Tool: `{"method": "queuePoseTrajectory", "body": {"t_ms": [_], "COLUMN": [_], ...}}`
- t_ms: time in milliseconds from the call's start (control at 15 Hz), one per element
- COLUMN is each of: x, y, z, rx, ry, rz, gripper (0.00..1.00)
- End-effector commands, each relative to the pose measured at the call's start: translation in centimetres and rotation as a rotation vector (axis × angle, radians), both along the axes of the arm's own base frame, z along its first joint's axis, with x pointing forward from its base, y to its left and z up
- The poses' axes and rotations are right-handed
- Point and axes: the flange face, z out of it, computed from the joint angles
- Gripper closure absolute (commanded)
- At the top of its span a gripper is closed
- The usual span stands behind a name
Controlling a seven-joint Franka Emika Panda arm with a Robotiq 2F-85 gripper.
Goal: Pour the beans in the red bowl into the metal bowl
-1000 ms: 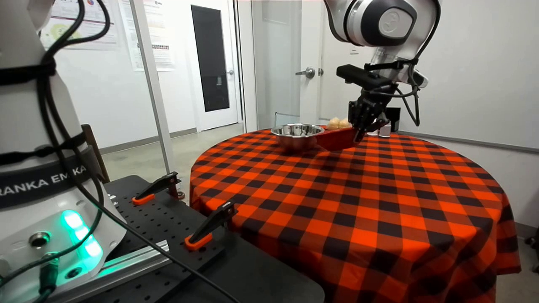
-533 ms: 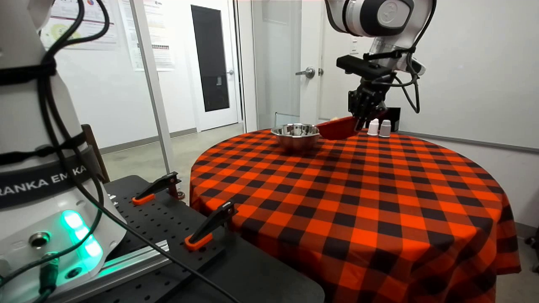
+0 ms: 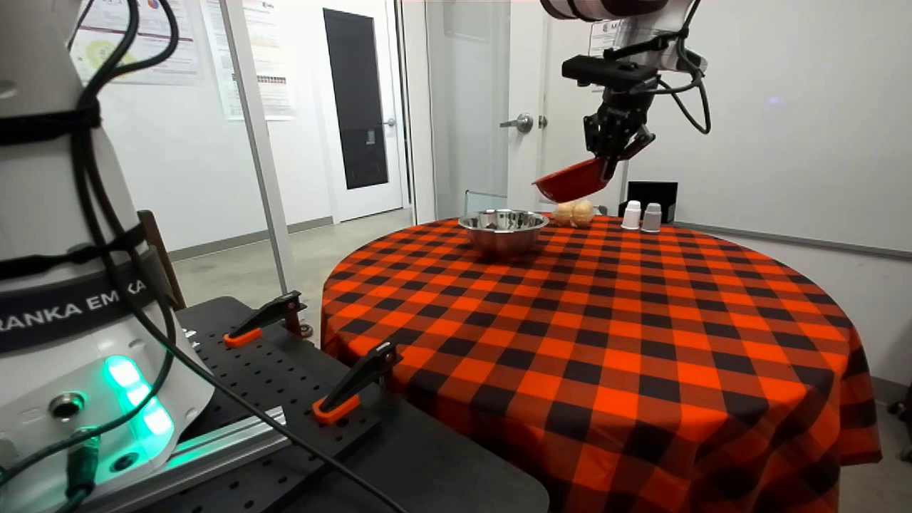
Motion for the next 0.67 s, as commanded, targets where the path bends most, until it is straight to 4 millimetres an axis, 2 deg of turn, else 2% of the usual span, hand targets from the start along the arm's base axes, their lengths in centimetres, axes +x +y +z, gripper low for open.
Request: {"method": "queuePoseTrajectory", "body": {"t_ms": [0, 333, 600], "x": [1.3, 3.0, 4.0], "y": [3.1, 9.4, 13.4], "z": [1.4, 0.2, -0.4], "rx": [-0.061, -0.133, -0.175], "ry": [0.015, 0.060, 0.074], "rz": [0.063, 0.171, 0.229], "gripper": [0.97, 0.97, 0.97]}}
